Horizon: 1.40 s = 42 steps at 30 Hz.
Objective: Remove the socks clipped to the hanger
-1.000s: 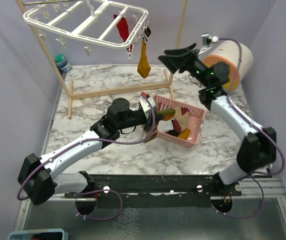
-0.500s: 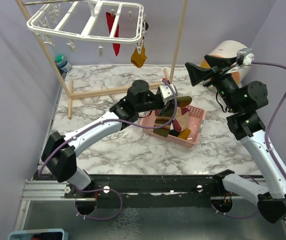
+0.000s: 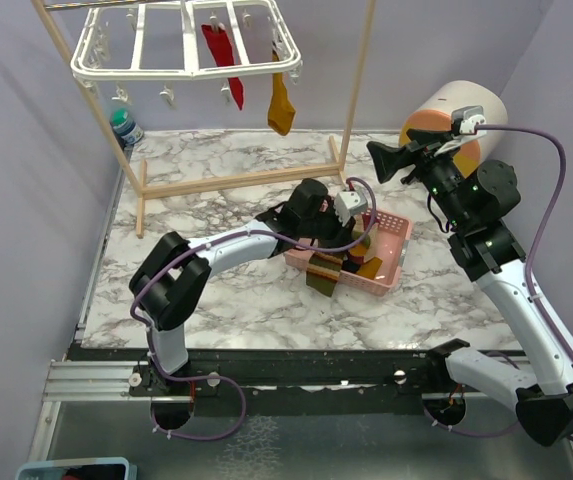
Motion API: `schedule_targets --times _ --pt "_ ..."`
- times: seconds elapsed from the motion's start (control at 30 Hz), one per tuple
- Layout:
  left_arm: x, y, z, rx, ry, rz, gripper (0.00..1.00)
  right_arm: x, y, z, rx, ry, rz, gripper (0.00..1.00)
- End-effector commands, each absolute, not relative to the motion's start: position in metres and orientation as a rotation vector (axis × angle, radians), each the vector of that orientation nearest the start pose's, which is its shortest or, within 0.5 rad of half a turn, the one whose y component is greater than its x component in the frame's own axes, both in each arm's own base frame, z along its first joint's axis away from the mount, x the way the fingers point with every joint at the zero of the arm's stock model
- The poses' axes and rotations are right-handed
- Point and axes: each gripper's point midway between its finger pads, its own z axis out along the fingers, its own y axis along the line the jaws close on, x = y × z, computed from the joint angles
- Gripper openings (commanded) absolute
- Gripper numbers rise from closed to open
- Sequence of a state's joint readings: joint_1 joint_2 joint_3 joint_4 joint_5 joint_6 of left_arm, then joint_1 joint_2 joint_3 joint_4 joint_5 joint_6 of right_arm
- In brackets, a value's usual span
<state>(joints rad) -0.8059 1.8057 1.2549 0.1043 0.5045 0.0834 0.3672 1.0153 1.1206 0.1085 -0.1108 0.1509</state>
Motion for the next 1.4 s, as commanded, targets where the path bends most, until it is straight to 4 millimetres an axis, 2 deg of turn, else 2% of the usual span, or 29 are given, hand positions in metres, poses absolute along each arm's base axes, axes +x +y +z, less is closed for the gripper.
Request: schedule_targets --times 0.0,0.07,0.17,0.3,0.53,0.6,0.73,0.83,1.0,1.37 --pt "0.286 -0.419 0.145 1.184 1.867 -0.943 0.26 0.338 0.153 0.429 -0.245 1.374 0.469 1.0" --pt "0.282 -0.412 0.142 1.194 1.914 -0.919 0.51 0.341 0.154 0.425 -0.247 1.382 0.471 1.0" --pt "0.28 -0.398 0.14 1.204 1.977 -0.855 0.7 0.343 0.157 0.423 -0.251 1.384 0.48 1.0" --pt "0.278 -0.375 0.151 1.196 2.004 -0.745 0.77 0.344 0.159 0.423 -0.258 1.383 0.486 1.0" --pt "0.262 -0.342 0.189 1.176 1.97 -0.673 0.86 0.346 0.162 0.419 -0.261 1.388 0.502 1.0" --pt "0.255 -0.336 0.183 1.199 1.997 -0.675 0.85 0.345 0.163 0.418 -0.261 1.389 0.51 1.0" --pt "0.232 -0.329 0.161 1.284 2.086 -0.731 0.68 0.344 0.164 0.42 -0.264 1.385 0.52 1.0" --pt "0.218 -0.322 0.148 1.333 2.112 -0.757 0.66 0.342 0.163 0.42 -0.263 1.385 0.516 1.0" --pt "0.224 -0.318 0.133 1.349 2.114 -0.693 0.65 0.341 0.164 0.421 -0.263 1.385 0.524 1.0" --pt "0.234 -0.344 0.111 1.407 2.093 -0.764 0.52 0.34 0.159 0.422 -0.263 1.386 0.498 1.0"
